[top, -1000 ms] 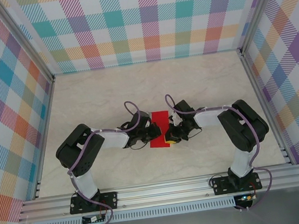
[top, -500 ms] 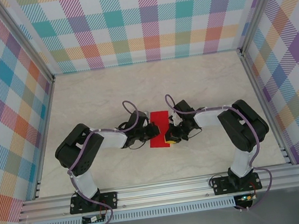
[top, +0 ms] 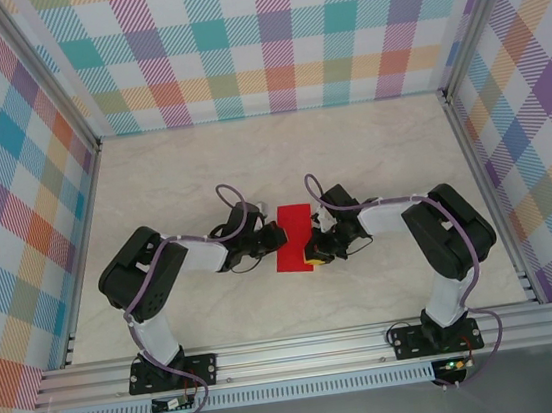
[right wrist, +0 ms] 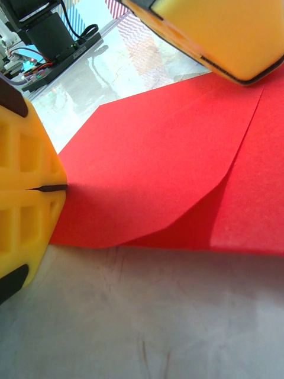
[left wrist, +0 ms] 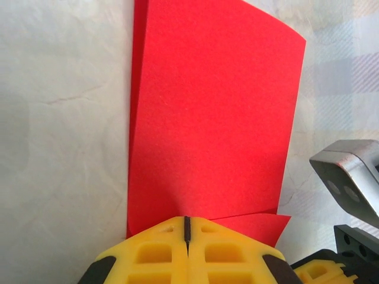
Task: Fold a paper plane with a square sheet of paper (pick it up from the middle)
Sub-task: Fold the triangle a second time at the center of the table.
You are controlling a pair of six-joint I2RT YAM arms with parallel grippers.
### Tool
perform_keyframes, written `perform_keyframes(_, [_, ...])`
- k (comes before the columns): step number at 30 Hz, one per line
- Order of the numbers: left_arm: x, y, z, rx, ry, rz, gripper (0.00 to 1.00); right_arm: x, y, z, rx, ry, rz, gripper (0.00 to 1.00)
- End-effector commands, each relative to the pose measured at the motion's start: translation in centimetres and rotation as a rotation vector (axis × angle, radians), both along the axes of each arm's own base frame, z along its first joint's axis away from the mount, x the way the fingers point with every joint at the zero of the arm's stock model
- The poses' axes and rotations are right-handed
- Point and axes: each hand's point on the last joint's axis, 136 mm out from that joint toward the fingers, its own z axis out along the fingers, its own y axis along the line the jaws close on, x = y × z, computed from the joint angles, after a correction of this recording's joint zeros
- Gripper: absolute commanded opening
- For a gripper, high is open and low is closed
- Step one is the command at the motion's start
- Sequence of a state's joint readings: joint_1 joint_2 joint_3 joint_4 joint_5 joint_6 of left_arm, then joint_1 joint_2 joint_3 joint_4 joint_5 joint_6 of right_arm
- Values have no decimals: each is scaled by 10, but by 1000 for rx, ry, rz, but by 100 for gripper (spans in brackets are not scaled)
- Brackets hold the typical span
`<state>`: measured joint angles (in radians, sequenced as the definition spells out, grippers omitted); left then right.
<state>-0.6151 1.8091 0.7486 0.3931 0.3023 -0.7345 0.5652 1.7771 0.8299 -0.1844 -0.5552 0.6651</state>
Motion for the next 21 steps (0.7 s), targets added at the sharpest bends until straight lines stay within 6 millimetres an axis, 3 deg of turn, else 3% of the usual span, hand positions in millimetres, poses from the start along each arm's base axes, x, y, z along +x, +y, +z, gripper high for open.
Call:
perform_keyframes(1, [12, 27, -10, 83, 0, 64, 1, -33, -35, -47, -200, 105, 0, 2])
perform_keyframes(15, [25, 38, -3, 80, -21, 72, 1, -32, -33, -44, -192, 101, 8, 3])
perform_keyframes(21, [28, 33, 17, 43, -43, 52, 2, -29, -30, -41, -179, 93, 5, 3])
